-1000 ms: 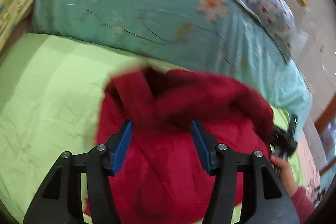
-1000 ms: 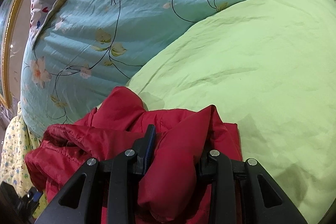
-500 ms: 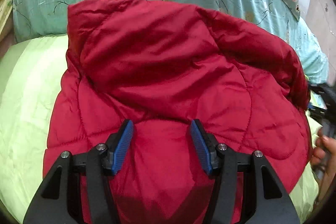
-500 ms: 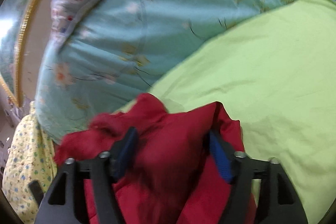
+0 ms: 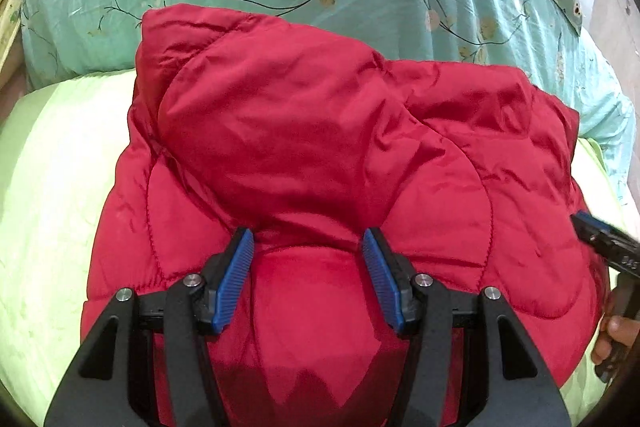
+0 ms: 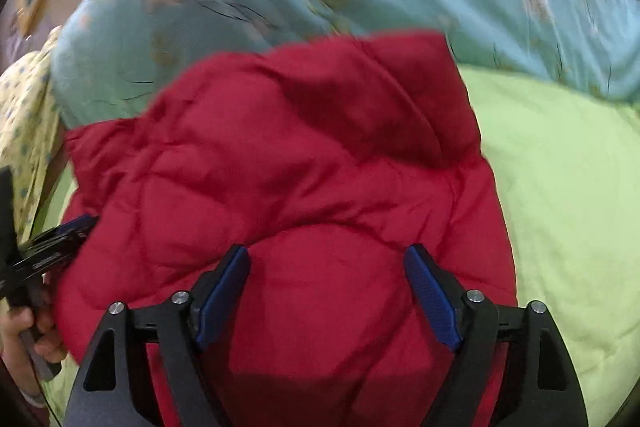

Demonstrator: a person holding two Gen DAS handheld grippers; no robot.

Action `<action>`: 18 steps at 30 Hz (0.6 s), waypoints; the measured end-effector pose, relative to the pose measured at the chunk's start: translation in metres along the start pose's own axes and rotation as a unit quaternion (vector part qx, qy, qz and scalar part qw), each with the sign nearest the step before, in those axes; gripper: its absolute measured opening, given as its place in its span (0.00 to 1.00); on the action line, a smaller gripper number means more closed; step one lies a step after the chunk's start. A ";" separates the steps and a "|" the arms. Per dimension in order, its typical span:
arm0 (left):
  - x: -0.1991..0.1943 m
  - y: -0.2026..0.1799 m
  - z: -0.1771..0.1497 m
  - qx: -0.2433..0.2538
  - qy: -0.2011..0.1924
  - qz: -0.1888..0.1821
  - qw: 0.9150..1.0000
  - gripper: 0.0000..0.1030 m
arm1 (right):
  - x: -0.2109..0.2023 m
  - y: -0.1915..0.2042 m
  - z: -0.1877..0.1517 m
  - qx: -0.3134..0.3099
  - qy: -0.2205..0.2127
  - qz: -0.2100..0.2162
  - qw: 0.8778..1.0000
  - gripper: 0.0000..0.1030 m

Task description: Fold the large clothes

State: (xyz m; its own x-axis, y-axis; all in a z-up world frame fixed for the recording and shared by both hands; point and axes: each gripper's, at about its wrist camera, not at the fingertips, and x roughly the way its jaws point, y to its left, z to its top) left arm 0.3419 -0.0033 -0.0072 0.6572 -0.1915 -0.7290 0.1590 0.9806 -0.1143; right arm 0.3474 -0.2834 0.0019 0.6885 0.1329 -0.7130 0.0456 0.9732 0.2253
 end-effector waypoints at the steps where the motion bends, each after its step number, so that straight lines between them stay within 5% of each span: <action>1: 0.002 0.000 0.001 -0.002 0.002 -0.001 1.000 0.55 | 0.003 -0.004 0.000 0.006 0.000 -0.002 1.000 0.84; 18: -0.003 0.012 0.001 -0.011 0.003 -0.023 1.000 0.55 | 0.023 -0.016 -0.002 0.030 0.004 -0.007 1.000 0.91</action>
State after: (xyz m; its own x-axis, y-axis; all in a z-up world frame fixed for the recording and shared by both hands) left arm 0.3428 0.0092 -0.0054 0.6446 -0.2369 -0.7269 0.1726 0.9713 -0.1635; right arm 0.3611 -0.2958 -0.0192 0.6821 0.1211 -0.7211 0.0989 0.9619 0.2551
